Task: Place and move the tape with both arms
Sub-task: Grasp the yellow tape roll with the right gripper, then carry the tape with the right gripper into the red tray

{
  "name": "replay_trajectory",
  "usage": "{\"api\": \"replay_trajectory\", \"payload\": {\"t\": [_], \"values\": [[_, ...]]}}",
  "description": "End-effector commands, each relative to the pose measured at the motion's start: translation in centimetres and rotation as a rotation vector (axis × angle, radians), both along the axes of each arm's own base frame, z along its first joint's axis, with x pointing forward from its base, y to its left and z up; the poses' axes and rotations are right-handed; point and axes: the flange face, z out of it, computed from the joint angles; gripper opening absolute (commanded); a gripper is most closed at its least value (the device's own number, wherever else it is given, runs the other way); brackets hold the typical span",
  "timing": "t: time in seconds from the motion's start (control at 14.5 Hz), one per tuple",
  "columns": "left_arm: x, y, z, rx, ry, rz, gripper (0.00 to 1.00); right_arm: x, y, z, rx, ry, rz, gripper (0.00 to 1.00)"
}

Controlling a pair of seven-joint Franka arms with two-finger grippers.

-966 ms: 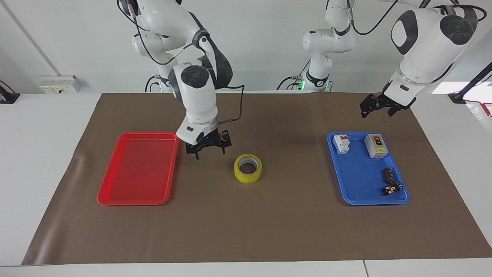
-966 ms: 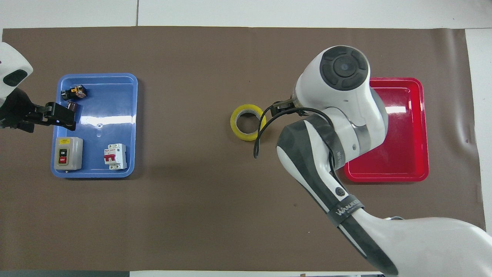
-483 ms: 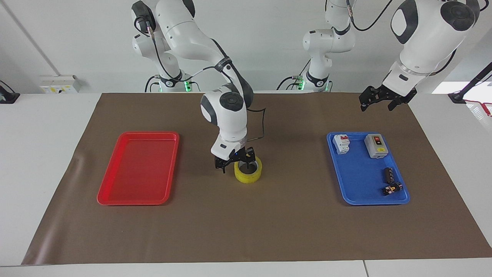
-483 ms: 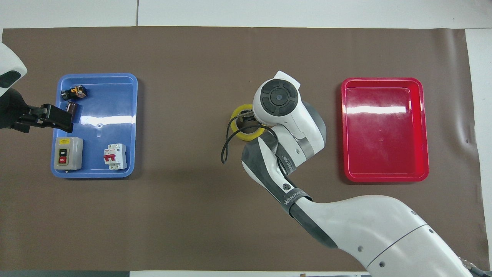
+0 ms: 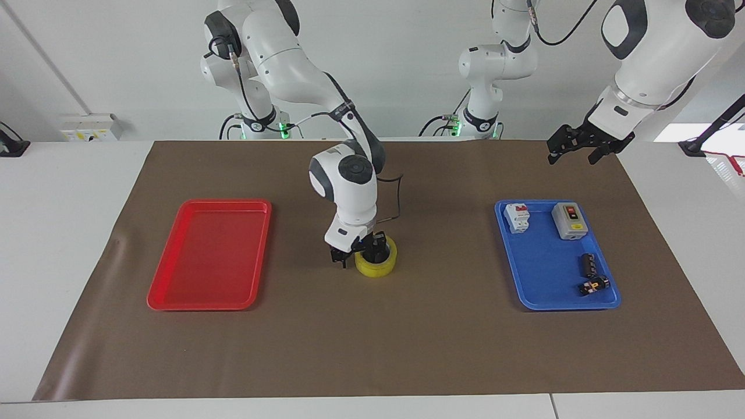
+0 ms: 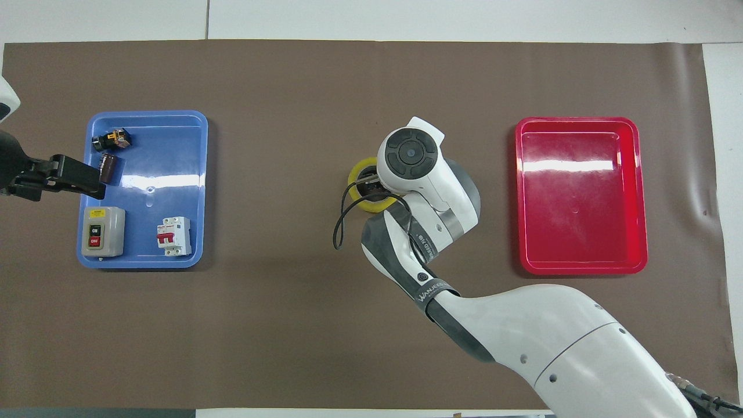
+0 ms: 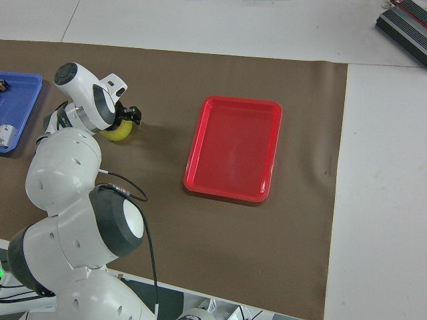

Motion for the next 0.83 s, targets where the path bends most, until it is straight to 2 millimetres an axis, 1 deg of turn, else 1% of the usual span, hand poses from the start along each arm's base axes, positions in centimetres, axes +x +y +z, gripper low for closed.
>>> {"api": "replay_trajectory", "payload": {"t": [0.0, 0.07, 0.21, 0.28, 0.34, 0.41, 0.48, 0.55, 0.62, 0.69, 0.76], "values": [[-0.7, -0.6, 0.4, -0.023, 0.012, -0.023, 1.00, 0.1, -0.3, -1.0, 0.004, -0.016, 0.020, 0.22], [-0.9, -0.6, 0.8, -0.021, 0.009, -0.025, 1.00, 0.1, -0.4, -1.1, 0.003, -0.011, 0.016, 0.00], [-1.3, -0.7, 1.3, -0.016, 0.000, -0.028, 1.00, 0.2, -0.6, -0.8, -0.003, 0.005, 0.004, 0.00], [-1.9, -0.8, 0.9, -0.014, 0.007, -0.031, 1.00, 0.5, -1.0, -0.4, -0.011, 0.013, -0.002, 0.00], [-2.0, -0.6, 0.5, -0.013, 0.015, -0.026, 1.00, 0.7, -1.1, 0.2, -0.024, 0.028, -0.004, 0.00], [-1.9, -0.5, 0.4, -0.013, 0.016, -0.023, 1.00, 1.5, -1.3, 1.9, -0.037, 0.041, -0.011, 0.00], [-1.7, -0.7, 0.6, -0.014, 0.007, -0.026, 1.00, 2.5, -2.6, 3.7, -0.049, 0.055, -0.021, 0.00], [-1.6, -0.8, 0.6, -0.014, 0.004, -0.029, 1.00, 3.3, -4.3, 5.2, -0.058, 0.066, -0.020, 0.00], [-1.6, -0.9, 0.6, -0.014, 0.006, -0.031, 1.00, 3.9, -6.6, 7.9, -0.057, 0.059, -0.019, 0.00], [-1.6, -0.9, 0.6, -0.014, 0.006, -0.031, 1.00, 4.2, -9.5, 10.0, -0.058, 0.057, -0.023, 0.00], [-1.6, -0.9, 0.6, -0.015, 0.004, -0.031, 1.00, 4.3, -13.0, 11.9, -0.064, 0.064, -0.046, 0.00]]}}
